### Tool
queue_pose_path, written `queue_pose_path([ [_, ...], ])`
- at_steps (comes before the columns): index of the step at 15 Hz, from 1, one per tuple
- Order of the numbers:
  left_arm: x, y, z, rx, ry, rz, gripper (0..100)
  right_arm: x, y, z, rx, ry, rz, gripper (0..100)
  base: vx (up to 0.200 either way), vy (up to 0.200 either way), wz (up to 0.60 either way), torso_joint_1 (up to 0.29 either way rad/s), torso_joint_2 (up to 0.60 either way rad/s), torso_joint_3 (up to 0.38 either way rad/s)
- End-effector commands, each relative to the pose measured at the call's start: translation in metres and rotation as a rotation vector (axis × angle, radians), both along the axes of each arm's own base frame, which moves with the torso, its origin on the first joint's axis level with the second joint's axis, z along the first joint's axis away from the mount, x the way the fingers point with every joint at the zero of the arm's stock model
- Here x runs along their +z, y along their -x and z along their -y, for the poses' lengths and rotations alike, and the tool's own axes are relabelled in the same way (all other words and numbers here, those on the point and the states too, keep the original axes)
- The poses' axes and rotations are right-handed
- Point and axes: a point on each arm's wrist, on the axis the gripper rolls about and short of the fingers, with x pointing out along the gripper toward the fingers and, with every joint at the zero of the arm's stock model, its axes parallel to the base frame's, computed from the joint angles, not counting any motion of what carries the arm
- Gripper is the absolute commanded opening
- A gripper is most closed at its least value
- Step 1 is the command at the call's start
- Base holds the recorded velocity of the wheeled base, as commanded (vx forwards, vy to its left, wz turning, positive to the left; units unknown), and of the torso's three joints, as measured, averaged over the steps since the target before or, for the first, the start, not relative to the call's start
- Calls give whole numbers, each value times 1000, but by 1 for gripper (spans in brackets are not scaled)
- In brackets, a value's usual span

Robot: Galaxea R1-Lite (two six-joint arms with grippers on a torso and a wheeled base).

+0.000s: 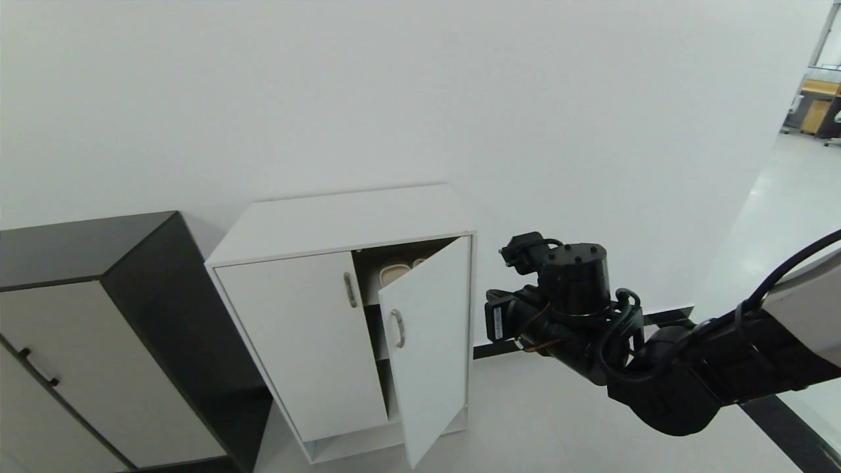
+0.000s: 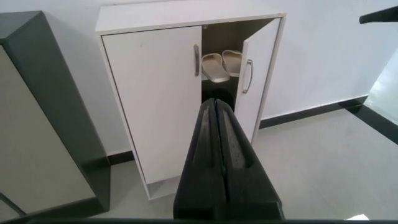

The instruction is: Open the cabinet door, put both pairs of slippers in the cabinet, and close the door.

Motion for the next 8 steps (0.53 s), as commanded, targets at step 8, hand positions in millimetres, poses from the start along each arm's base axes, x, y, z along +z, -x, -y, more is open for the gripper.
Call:
queue_pose_path([
  [8,0,0,0,1,2,-1,0,-14,-2,9,-18,33,18,0,0,0,225,1,0,1],
])
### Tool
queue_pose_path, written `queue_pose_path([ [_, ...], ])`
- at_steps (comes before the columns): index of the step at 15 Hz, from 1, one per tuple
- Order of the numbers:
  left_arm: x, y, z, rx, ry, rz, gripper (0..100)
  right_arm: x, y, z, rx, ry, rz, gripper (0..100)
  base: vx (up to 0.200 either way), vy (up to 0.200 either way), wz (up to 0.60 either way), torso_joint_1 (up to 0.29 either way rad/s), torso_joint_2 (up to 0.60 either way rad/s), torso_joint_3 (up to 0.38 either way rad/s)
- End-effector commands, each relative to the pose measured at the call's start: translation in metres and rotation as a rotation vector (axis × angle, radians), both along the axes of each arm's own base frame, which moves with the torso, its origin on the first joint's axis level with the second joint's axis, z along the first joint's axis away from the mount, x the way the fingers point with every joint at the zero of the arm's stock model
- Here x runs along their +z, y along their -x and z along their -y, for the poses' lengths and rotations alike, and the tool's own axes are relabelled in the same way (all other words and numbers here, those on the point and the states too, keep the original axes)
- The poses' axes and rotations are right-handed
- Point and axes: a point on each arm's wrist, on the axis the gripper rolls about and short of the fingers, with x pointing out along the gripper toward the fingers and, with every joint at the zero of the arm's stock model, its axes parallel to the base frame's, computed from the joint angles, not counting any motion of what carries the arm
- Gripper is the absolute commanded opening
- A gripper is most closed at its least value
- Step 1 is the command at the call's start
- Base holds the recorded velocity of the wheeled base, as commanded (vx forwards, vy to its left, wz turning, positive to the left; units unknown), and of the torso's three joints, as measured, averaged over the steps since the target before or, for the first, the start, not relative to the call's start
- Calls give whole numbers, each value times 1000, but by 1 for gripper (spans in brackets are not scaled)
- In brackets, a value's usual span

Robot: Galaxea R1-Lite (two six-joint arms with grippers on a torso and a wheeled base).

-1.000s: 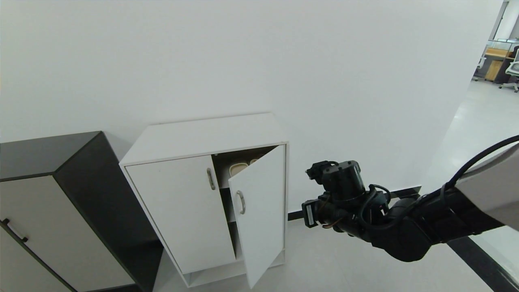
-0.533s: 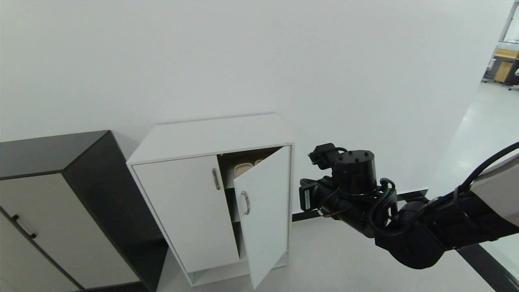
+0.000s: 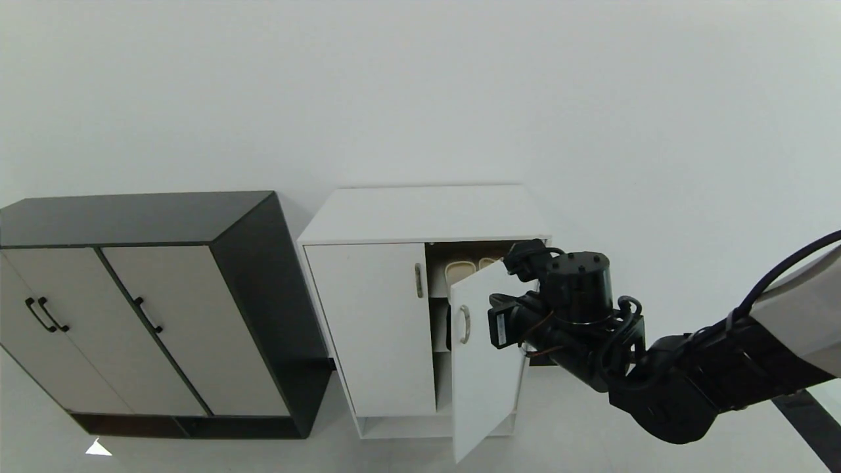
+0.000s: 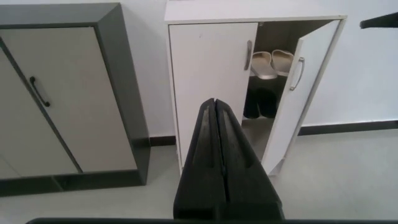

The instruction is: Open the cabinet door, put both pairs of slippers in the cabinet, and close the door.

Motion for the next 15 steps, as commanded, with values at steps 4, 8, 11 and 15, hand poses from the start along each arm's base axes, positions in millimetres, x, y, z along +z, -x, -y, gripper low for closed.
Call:
queue_pose_path([
  [4,0,0,0,-2,-1,-1,0,-18,14,32,26,45,-75,0,0,0,0,0,0,0],
  [8,0,0,0,-2,-1,-1,0,-42,22,57,87,56,-102,0,100,0,0,1,2,-2],
  [11,0,0,0,-2,-1,-1,0,-51,23,59,84,56,-104,0,200,0,0,-2,6,9],
  [15,0,0,0,-2,-1,-1,0,-53,23,58,87,59,-107,0,200,0,0,6,5,4],
])
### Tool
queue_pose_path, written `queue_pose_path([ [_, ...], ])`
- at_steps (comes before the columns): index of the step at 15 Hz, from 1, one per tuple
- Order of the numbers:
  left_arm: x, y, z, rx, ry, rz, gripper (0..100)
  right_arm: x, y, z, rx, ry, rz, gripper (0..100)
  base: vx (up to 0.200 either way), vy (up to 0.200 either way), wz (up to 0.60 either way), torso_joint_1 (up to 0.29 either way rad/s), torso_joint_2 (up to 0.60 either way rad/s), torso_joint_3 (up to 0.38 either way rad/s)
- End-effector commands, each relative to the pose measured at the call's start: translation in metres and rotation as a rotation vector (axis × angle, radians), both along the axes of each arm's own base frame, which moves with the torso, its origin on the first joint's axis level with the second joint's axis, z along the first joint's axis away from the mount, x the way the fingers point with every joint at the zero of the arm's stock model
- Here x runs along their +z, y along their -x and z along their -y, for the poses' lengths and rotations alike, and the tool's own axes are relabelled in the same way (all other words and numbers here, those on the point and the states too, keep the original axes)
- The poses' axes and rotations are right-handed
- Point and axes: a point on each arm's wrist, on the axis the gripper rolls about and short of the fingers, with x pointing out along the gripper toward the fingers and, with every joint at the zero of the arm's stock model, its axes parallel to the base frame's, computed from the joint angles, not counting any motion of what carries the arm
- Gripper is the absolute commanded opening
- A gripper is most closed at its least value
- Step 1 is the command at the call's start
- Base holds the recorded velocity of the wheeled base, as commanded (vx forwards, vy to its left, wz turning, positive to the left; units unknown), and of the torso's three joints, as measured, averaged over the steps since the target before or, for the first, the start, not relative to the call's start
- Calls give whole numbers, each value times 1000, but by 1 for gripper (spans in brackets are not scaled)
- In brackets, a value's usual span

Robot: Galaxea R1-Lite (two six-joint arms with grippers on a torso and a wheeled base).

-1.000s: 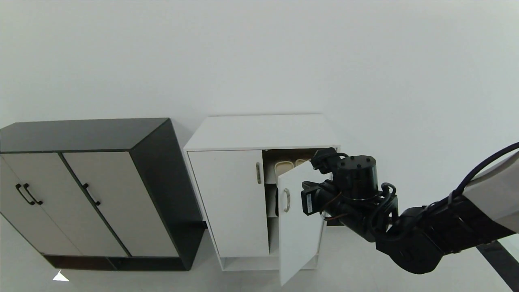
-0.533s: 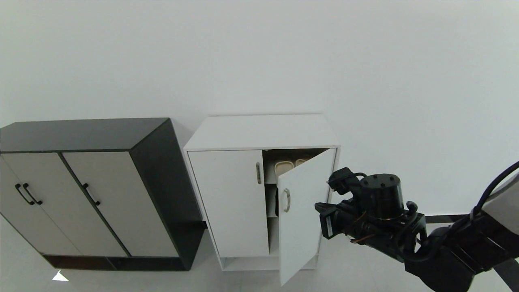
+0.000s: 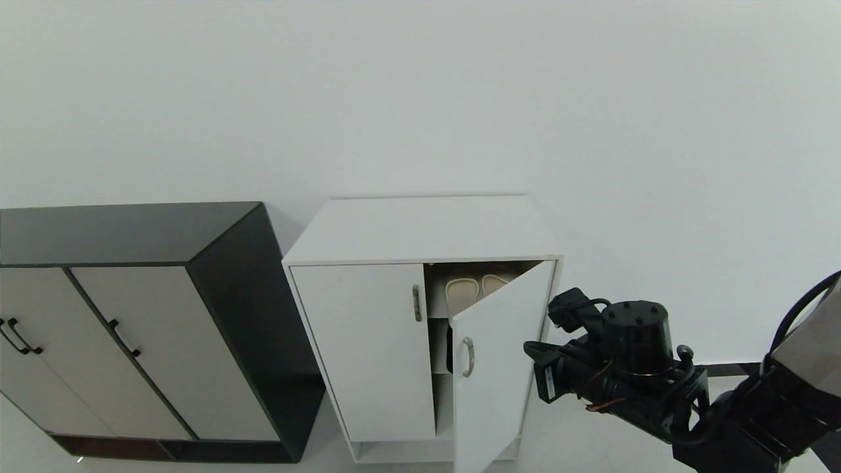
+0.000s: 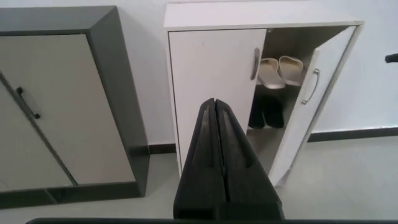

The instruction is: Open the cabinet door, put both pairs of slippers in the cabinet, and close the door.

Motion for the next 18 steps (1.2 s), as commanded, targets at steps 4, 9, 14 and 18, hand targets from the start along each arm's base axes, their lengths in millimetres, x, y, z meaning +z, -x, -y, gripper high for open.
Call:
queue_pose_path([
  [4,0,0,0,0,0,0,0,-6,2,1,0,10,-20,0,200,0,0,6,1,4],
  [9,0,0,0,2,2,0,0,-10,9,6,3,5,-9,0,40,0,0,0,0,0],
  [14,0,0,0,2,2,0,0,-15,-4,0,19,-9,-8,0,0,0,0,0,0,0],
  [18,0,0,0,2,2,0,0,-27,-26,-7,-3,-10,-6,0,0,0,0,0,0,0],
])
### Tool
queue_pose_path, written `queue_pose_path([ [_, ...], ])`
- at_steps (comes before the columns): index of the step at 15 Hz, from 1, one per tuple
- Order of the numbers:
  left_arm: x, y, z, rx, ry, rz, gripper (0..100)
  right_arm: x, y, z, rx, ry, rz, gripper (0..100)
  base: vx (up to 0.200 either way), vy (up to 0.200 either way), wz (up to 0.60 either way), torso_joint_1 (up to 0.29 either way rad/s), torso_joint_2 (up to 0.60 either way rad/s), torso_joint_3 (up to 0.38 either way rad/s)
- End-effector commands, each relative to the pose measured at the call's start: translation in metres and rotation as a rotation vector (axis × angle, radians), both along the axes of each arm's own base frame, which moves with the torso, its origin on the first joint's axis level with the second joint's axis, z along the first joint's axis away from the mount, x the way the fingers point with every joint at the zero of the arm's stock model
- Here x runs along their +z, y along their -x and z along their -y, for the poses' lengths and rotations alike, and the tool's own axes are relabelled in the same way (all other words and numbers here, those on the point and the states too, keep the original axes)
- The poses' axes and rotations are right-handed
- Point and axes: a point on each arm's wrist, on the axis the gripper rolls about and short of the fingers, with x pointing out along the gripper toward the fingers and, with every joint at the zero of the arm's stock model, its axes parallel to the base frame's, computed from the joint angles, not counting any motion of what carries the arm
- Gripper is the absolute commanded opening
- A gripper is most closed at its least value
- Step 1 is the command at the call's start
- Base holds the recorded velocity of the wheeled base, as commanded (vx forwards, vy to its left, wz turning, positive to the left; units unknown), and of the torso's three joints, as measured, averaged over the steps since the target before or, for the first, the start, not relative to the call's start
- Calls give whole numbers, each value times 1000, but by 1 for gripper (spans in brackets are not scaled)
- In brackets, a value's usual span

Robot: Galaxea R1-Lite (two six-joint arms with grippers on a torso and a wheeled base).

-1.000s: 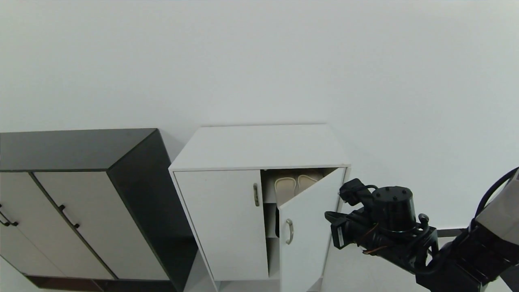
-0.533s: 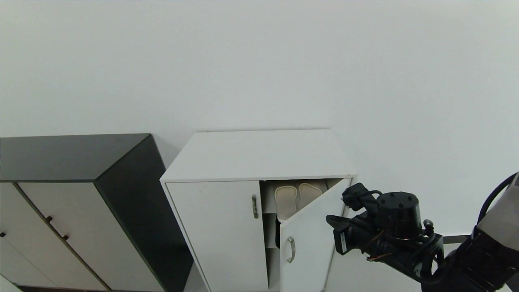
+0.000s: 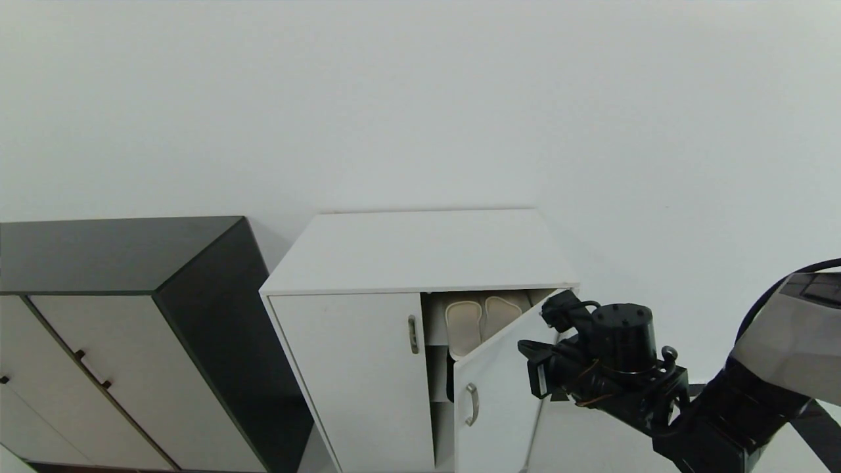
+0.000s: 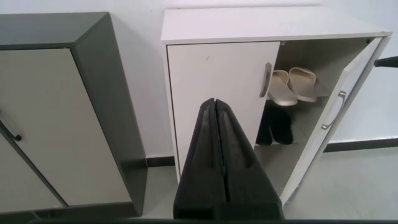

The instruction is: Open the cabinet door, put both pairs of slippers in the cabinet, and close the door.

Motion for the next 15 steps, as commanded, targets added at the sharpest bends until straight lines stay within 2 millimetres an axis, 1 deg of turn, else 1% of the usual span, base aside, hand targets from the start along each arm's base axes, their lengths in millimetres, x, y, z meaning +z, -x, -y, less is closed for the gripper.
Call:
queue_pose_path([
  [1,0,0,0,0,0,-1,0,-13,-14,-3,-16,9,-16,0,0,0,0,0,0,0],
  [3,0,0,0,0,0,-1,0,-16,-22,-3,-27,2,-11,0,0,0,0,0,0,0],
  [5,0,0,0,0,0,-1,0,-19,-35,-5,-45,-8,1,0,0,0,0,0,0,0],
  [15,0,0,0,0,0,-1,0,-26,-70,-14,-72,-37,48,0,0,0,0,0,0,0],
])
